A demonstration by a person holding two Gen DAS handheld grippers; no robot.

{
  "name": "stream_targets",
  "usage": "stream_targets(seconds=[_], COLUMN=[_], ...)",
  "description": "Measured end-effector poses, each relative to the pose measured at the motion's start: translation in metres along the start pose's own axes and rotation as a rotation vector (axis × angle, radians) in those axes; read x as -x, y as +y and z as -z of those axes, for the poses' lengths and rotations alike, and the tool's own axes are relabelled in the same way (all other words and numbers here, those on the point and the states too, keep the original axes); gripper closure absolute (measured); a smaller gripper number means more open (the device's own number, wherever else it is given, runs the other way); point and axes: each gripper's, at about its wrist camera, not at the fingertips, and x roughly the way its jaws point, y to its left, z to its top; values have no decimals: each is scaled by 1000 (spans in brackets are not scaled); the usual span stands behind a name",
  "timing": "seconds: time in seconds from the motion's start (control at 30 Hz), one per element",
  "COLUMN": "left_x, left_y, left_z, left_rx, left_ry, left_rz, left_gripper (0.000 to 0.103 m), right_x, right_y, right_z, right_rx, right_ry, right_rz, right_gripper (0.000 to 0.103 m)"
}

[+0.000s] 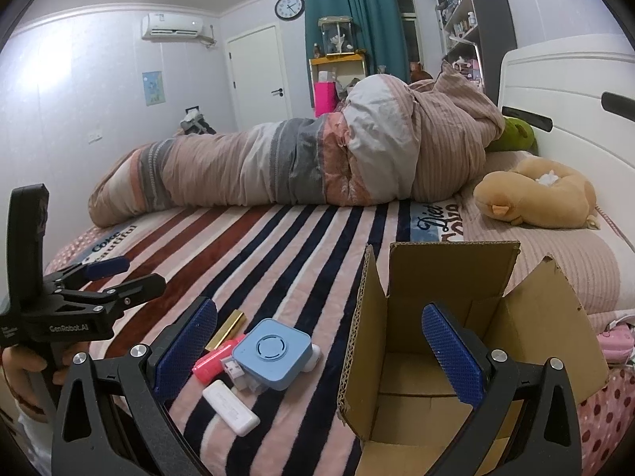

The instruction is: Organize rigid objects

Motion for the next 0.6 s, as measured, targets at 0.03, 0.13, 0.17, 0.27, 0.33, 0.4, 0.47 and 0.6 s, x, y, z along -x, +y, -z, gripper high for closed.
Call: stream_targets(seconds=[0.03, 0.13, 0.17, 0.27, 0.33, 0.4, 0.47, 0.6], left_x=[0, 0, 0, -1, -1, -2, -2, -2], left_y=[0, 0, 0, 0, 0, -1, 0, -1], left_z=[0, 0, 0, 0, 0, 0, 0, 0], left_rx=[0, -1, 0, 0, -2, -3, -4, -3], left_ry=[0, 0, 1, 6, 8, 8, 8, 8], left_rz=[-1, 0, 1, -3, -5, -4, -4, -5], left_gripper=[0, 0, 0, 0, 0, 0, 0, 0], right_x=[-1, -1, -1, -2, -2, -2, -2, -2], right_y=[0, 0, 0, 0, -1, -1, -1, 0], right_z=[0, 1, 1, 1, 1, 2, 3, 7], right_rx=[0, -1, 0, 2, -1, -5, -6, -2], right_ry=[-1, 1, 1, 5, 5, 6, 7, 9], right_rz=[2, 3, 2, 4, 3, -4, -5, 2], right_gripper=[0, 0, 0, 0, 0, 0, 0, 0])
